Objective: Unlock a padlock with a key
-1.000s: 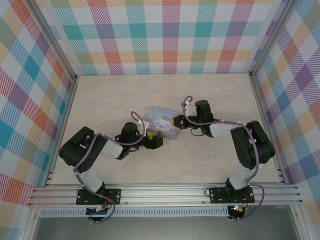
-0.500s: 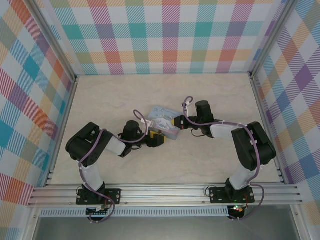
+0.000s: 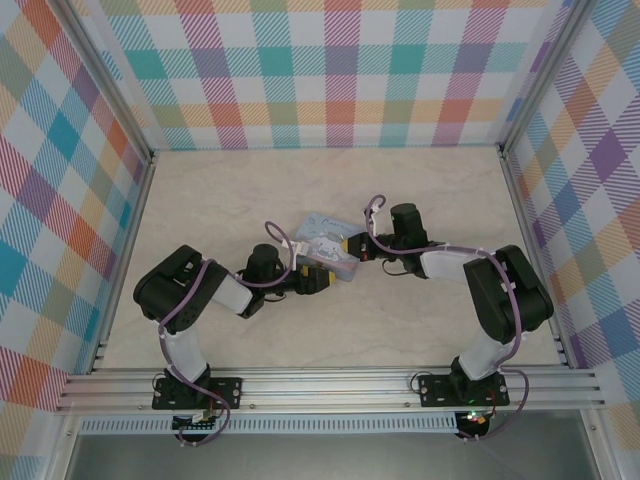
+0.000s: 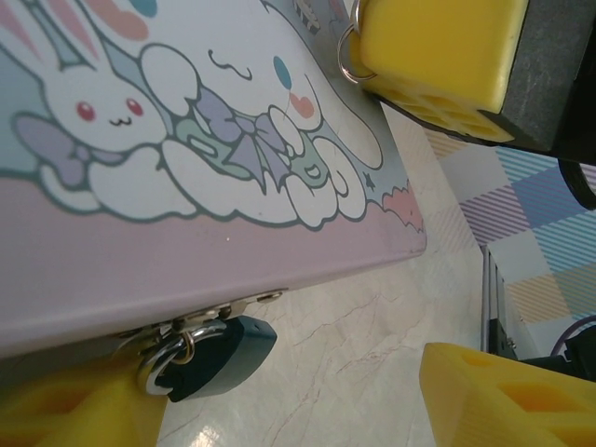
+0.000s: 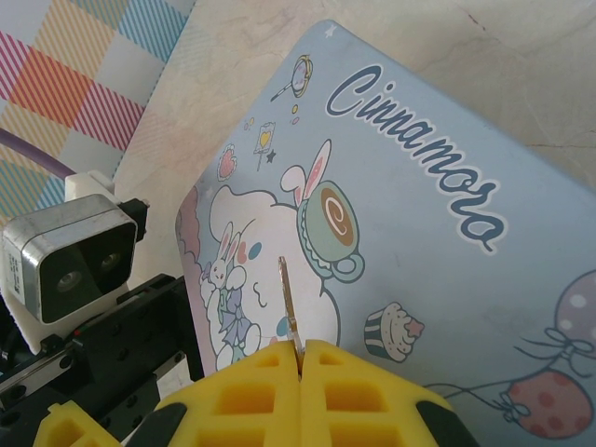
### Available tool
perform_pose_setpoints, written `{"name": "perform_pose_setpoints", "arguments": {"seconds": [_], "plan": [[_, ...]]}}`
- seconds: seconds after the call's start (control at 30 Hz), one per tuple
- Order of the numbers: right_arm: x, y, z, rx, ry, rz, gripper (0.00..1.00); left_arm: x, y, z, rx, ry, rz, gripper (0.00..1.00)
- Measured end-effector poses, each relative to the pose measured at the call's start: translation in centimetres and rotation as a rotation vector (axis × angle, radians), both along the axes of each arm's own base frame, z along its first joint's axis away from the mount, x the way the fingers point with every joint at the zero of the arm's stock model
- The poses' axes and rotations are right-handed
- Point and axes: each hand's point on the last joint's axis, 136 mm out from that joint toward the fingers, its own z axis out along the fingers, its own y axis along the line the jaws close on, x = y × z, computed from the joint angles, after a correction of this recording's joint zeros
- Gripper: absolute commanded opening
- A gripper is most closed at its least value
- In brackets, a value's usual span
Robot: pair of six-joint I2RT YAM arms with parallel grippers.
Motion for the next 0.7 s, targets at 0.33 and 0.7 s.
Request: {"name": "perform_pose_setpoints", "arguments": {"seconds": [0.33,0.7], "plan": [[-0.02,0.04,-0.01,0.0,-0.001,0.0,0.0,0.14,-0.23,0.27,-0.028,0.047,0.048,0.7],[-0.03,0.05,-0.02,-0.001,-0.001,0.0,0.0,0.22,-0.39,0.21,-0.04,0.086,0.087,0.7]]}}
